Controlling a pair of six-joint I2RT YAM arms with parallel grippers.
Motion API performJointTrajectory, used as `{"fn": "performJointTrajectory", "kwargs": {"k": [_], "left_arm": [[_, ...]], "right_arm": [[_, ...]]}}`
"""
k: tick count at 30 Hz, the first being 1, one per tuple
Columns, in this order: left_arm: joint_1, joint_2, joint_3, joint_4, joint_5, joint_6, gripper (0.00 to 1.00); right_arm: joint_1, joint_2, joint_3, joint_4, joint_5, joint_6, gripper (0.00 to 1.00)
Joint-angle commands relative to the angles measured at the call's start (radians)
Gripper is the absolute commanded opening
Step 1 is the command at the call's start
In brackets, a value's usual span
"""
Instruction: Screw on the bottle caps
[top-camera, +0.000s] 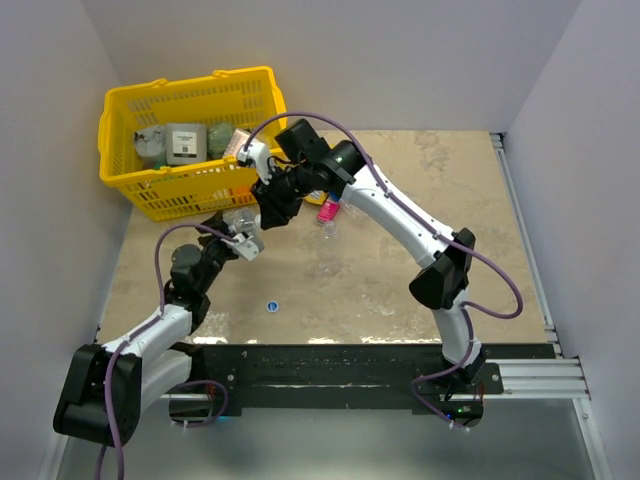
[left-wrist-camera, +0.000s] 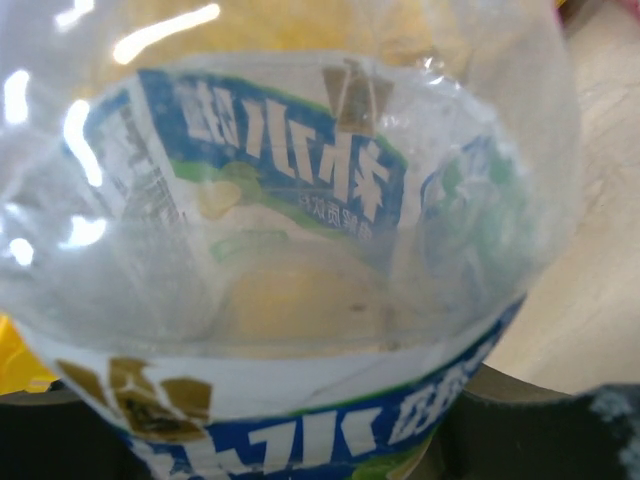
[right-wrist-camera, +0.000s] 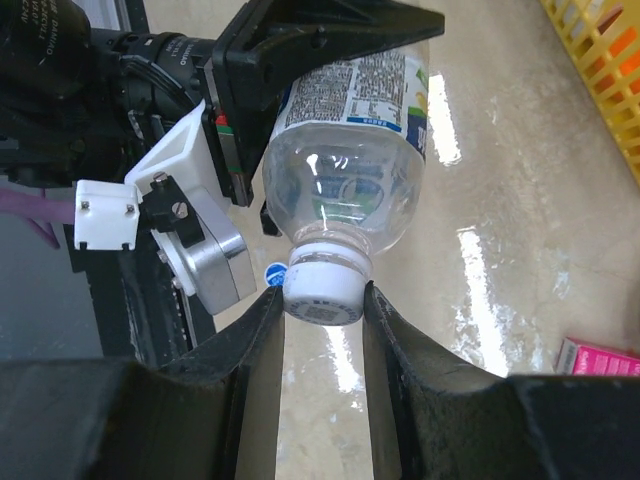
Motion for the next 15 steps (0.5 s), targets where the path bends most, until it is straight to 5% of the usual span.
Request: {"fn": "performJointTrajectory", "kwargs": {"k": [1,7,9,10,11,15], "left_arm": [[0.002,-0.018,-0.016,0.322,-0.107,0.105,0.00],[0.002,-0.018,-0.005,0.287,-0.135,0.068,0.00],[0.005,-0.018,0.039,0.188,-0.107,0.021,0.00],[0.006,-0.021,0.056,0.060,-0.086,0.004,0.00],[0.009,-0.024,0.071,-0.010,-0.049,-0.016,0.00],[0.016,-0.044,0.140,-0.306,0.243,-0.029,0.00]], "right_arm": [[0.026,0.019,-0.028,-0.102,-0.040,0.080,0.00],[0.025,0.023,-0.005,-0.104,-0.007,0.079,0.00],[0.019,0.014,0.056,-0.122,0.031,0.027,0.23],[0.003,0.003,0.078,-0.125,0.046,-0.002,0.56],[-0.003,-0.012,0.092,-0.125,0.065,-0.037,0.65],[-0.012,-0.240,-0.090,-0.026,0.112,-0.374,0.73]]}}
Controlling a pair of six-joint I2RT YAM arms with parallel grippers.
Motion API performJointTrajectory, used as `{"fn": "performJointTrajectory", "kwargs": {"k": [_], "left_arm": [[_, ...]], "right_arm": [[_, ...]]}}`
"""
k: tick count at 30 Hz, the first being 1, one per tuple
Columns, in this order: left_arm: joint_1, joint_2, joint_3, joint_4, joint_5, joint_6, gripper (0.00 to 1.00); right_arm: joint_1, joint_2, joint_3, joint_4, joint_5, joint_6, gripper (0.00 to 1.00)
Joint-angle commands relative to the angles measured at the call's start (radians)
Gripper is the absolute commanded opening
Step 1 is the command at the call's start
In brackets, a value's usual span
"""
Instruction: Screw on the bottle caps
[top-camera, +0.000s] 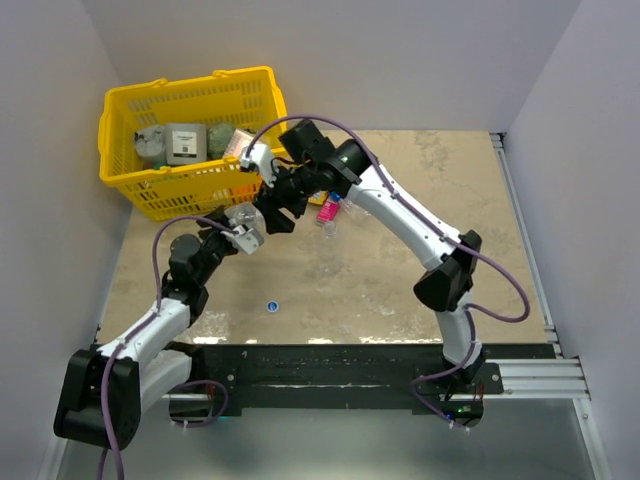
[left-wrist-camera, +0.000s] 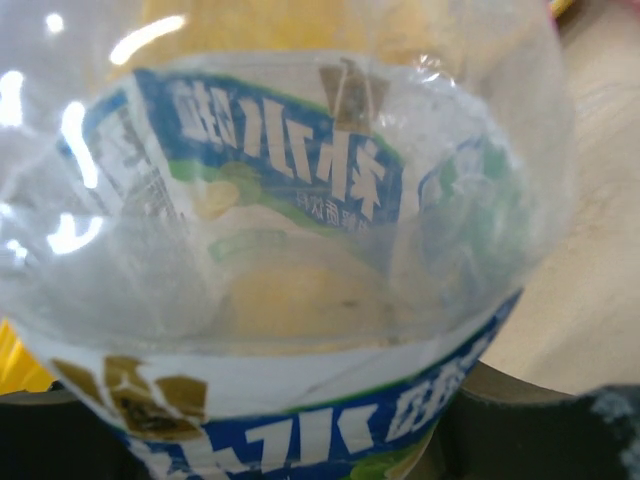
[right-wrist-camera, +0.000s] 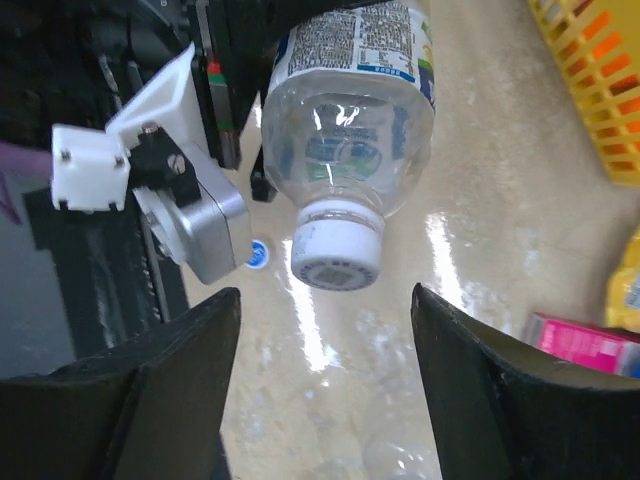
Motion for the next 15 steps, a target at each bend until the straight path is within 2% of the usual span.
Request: {"fn": "performJointTrajectory", "kwargs": {"k": [1,3,4,6,7,10,15], "left_arm": [[0.010,-0.039,0.099,-0.312,0.302,-0.059,0.00],[0.018,-0.039,0.144,-0.413,0.453,-0.030,0.00],[0.021,-0.031,0.160,-0.485,0.498,-0.024,0.00],[0.023,-0.018,0.210,-0.582,0.599,0.040,0.00],[0.021,-0.004,0.226,-0.663,0.624,0.062,0.00],[0.021,0.022,0.274,-0.736,0.666,0.076,0.00],[0.021,0.044,0.318,-0.791,0.713,0.089,0.00]], "right_arm": [[-0.010,-0.290,-0.174,0.060,0.037,-0.383,0.72],[-0.003,-0.388,-0.373,0.188,0.031,-0.535,0.71],[0.018,-0.466,-0.422,0.220,0.040,-0.586,0.70],[0.053,-0.508,-0.504,0.237,0.042,-0.743,0.66],[0.085,-0.525,-0.518,0.232,0.042,-0.784,0.64],[0.133,-0.531,-0.544,0.217,0.036,-0.893,0.62],[0.181,-0.528,-0.584,0.200,0.035,-1.025,0.63]]}}
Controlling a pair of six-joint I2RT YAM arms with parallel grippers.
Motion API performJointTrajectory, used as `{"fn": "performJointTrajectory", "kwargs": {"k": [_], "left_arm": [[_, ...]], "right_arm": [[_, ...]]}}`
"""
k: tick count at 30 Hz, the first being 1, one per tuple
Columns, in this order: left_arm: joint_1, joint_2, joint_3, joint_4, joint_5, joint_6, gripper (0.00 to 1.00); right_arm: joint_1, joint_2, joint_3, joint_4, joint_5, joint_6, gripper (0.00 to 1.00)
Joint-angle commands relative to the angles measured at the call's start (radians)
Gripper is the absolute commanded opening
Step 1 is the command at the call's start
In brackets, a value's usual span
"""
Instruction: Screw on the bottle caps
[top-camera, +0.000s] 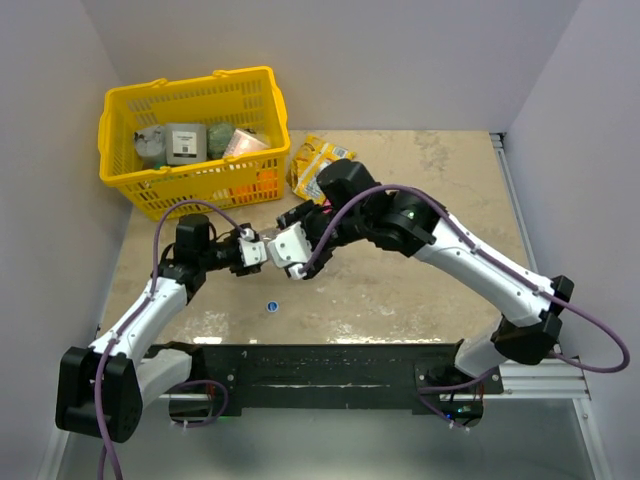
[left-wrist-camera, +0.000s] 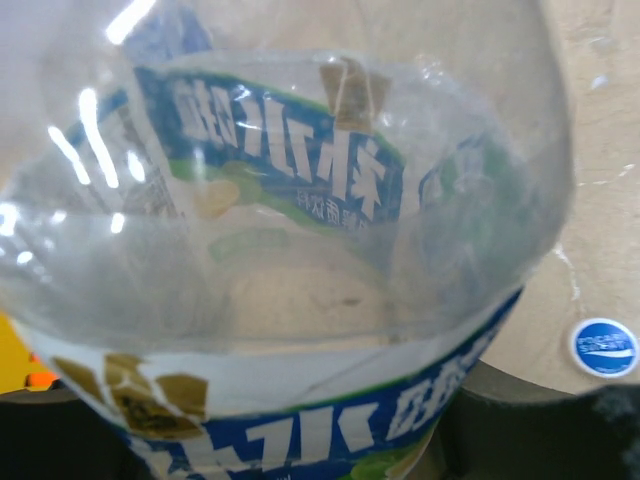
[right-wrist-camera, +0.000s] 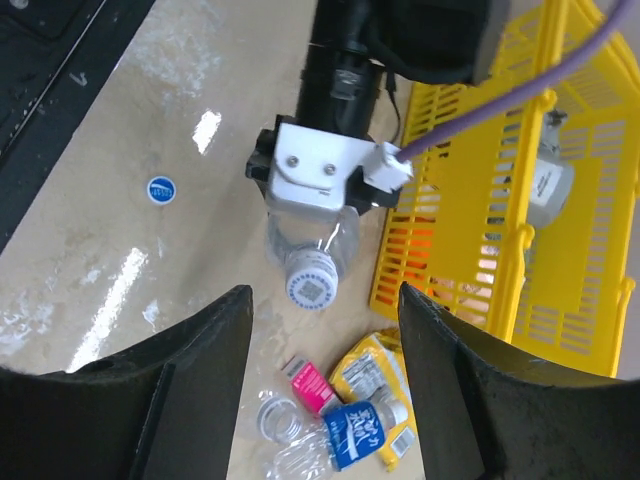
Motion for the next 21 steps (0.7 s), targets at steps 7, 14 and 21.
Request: {"fn": "performJointTrajectory", "kwargs": {"k": [7,14,21], "left_arm": [[0.008,0.007,0.071,-0.101,0.147,0.015,0.00],[0.008,0.006,0.073,-0.110,0.168,0.025,0.00],[0.008,0.006,0.076,-0.111,0.187,0.034,0.00]], "right_arm": [[0.025,0.060,-0.051,-0.001,0.024,-0.236,0.61],[0.025,0.074,-0.059,0.013,0.061,-0.237,0.51],[0.025,0.088,-0.065,0.013,0.082,-0.246,0.43]]}}
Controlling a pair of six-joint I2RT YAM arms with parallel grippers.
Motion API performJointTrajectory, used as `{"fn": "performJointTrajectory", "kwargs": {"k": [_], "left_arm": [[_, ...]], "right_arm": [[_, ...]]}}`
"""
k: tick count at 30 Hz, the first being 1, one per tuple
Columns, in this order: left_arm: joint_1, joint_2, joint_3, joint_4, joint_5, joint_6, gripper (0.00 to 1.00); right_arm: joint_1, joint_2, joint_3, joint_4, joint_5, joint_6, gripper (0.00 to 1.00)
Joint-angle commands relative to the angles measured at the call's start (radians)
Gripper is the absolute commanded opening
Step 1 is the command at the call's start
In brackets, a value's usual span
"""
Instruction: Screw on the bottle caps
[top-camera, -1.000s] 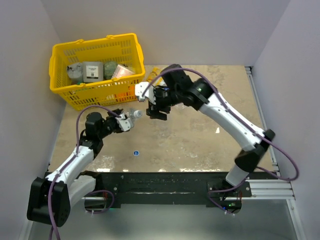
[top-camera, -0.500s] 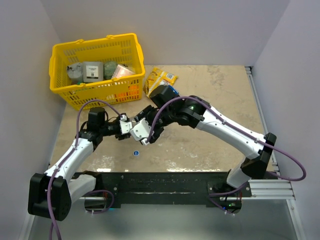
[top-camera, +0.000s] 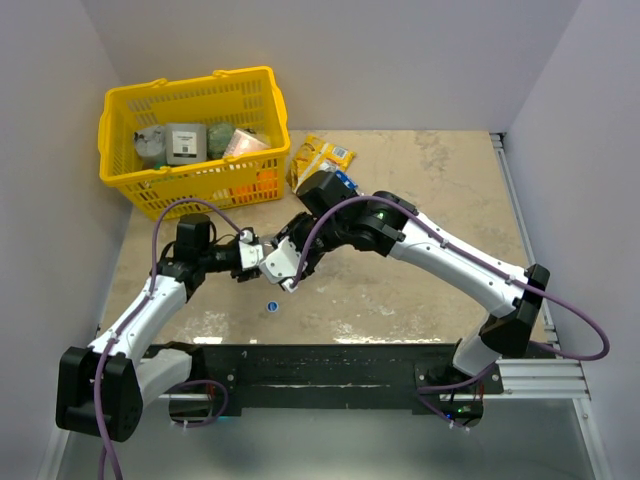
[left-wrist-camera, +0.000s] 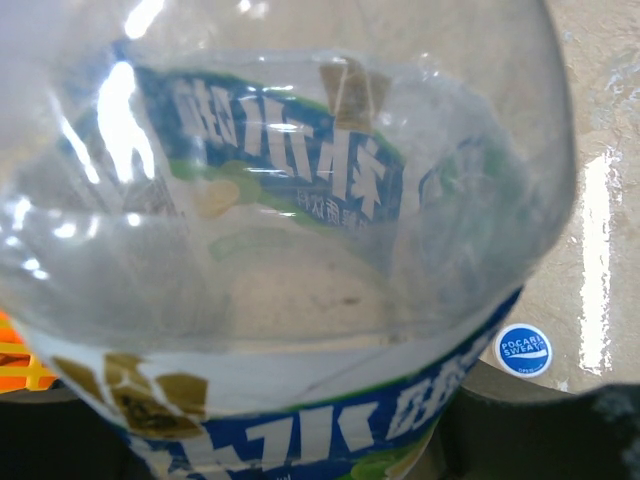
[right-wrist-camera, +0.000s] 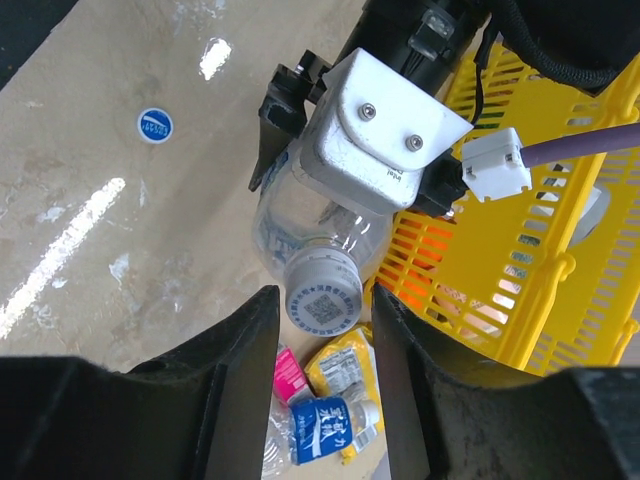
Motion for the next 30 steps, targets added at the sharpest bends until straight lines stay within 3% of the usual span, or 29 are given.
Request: {"fn": "performJointTrajectory", "kwargs": {"k": [1,8,11,12,16,24,26,30], "left_arm": [[0.006,-0.003,0.042,0.014,0.053,0.020,0.00],[0.008,0.005,0.045,0.055,0.078,-0.018,0.00],[0.008,0.006,0.029,0.130,0.081,-0.087,0.00],[0.008,0.002,0.021,0.213,0.075,-0.116,0.00],[0.006,-0.015,-0.023,0.396,0.047,-0.280,0.00],[0.002,-0.061,-0.114,0.712,-0.144,-0.383,0.00],[0.002,-0.066,-0.125,0.741,-0.168,-0.395,0.00],[0.002,-0.054,-0.125,0.755,-0.192,-0.411,0.00]], "right_arm": [[0.006,0.004,-0.004,0.024,0.027,-0.022,0.42],[0.006,0.033,0.022,-0.004,0.011,-0.008,0.22],[0.008,0.062,0.071,-0.041,-0.008,0.059,0.10],[0.005,0.094,0.091,-0.051,-0.016,0.091,0.01],[-0.009,0.141,0.144,-0.058,-0.048,0.225,0.00],[-0.095,0.332,0.382,-0.163,-0.182,0.688,0.00],[-0.133,0.395,0.448,-0.186,-0.238,0.821,0.00],[-0.149,0.412,0.465,-0.171,-0.260,0.874,0.00]]}}
